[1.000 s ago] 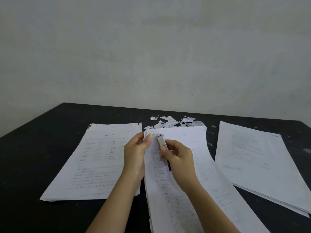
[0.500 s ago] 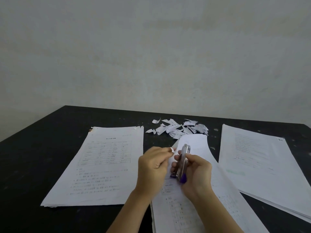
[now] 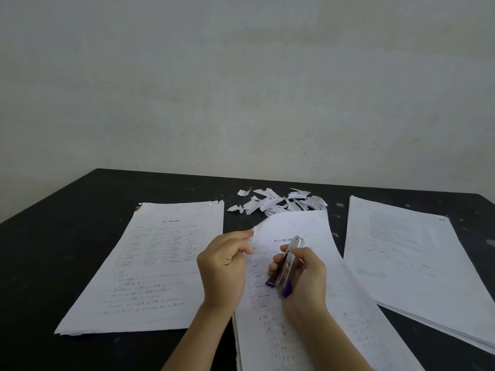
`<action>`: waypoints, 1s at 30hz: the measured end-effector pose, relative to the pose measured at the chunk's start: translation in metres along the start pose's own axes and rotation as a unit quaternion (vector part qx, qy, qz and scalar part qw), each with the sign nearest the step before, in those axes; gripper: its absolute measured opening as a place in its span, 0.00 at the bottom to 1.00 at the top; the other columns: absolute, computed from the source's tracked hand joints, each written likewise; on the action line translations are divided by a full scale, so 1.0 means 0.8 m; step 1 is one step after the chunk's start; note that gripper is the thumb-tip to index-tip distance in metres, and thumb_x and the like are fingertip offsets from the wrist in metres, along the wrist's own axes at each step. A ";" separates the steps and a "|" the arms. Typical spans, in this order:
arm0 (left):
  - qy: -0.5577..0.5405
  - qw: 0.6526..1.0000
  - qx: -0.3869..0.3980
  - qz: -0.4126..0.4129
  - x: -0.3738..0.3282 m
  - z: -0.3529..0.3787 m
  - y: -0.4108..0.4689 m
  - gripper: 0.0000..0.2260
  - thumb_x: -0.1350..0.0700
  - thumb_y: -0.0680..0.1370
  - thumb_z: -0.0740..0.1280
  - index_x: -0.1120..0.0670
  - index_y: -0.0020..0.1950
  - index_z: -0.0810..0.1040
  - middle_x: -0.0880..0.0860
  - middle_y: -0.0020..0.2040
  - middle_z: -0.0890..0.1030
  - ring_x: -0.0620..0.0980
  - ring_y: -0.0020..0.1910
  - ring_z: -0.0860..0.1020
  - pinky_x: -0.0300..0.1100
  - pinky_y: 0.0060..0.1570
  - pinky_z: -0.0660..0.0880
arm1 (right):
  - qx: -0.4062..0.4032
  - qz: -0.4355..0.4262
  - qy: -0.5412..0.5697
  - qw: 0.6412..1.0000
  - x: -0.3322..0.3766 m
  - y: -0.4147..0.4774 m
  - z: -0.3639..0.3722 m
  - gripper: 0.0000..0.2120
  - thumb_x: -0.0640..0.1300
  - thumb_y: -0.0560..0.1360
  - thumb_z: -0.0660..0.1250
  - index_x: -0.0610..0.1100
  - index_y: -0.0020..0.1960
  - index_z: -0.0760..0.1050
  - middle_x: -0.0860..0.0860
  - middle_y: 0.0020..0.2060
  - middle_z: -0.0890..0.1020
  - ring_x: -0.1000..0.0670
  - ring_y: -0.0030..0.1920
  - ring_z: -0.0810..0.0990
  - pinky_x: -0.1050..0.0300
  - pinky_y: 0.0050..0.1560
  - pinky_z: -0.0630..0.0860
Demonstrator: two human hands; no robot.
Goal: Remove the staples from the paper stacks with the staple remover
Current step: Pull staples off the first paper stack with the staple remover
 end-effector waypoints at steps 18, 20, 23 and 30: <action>-0.239 0.858 0.080 -0.447 0.077 0.033 -0.024 0.08 0.61 0.77 0.66 0.53 0.53 0.82 0.50 0.47 0.85 0.48 0.48 0.82 0.38 0.45 0.77 | 0.160 -0.109 -0.279 0.941 0.006 -0.015 0.047 0.14 0.48 0.78 0.61 0.38 0.46 0.78 0.49 0.33 0.80 0.51 0.30 0.78 0.63 0.31 0.74; -0.259 0.849 0.093 -0.452 0.072 0.035 -0.024 0.07 0.61 0.77 0.65 0.55 0.50 0.83 0.52 0.45 0.85 0.48 0.44 0.83 0.35 0.39 0.77 | 0.162 -0.122 -0.302 0.932 0.007 -0.017 0.052 0.16 0.51 0.78 0.61 0.38 0.46 0.78 0.50 0.33 0.79 0.52 0.29 0.76 0.63 0.31 0.72; -0.278 0.841 0.093 -0.455 0.070 0.035 -0.022 0.07 0.61 0.78 0.64 0.57 0.50 0.82 0.53 0.44 0.85 0.49 0.41 0.83 0.37 0.37 0.78 | 0.155 -0.145 -0.309 0.927 0.012 -0.019 0.056 0.15 0.50 0.78 0.62 0.38 0.45 0.77 0.50 0.33 0.80 0.54 0.29 0.74 0.64 0.30 0.71; -0.290 0.842 0.103 -0.444 0.067 0.036 -0.021 0.08 0.62 0.78 0.62 0.57 0.50 0.81 0.58 0.45 0.84 0.53 0.40 0.82 0.44 0.37 0.78 | 0.141 -0.151 -0.265 0.942 0.015 -0.016 0.053 0.08 0.42 0.77 0.64 0.37 0.49 0.77 0.47 0.34 0.82 0.54 0.29 0.75 0.63 0.33 0.75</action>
Point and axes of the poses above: each hand's wrist, its own y-axis towards the middle knuckle, its own z-axis out of the palm, x = y × z, the point moved 8 cm from there along y, towards the middle knuckle
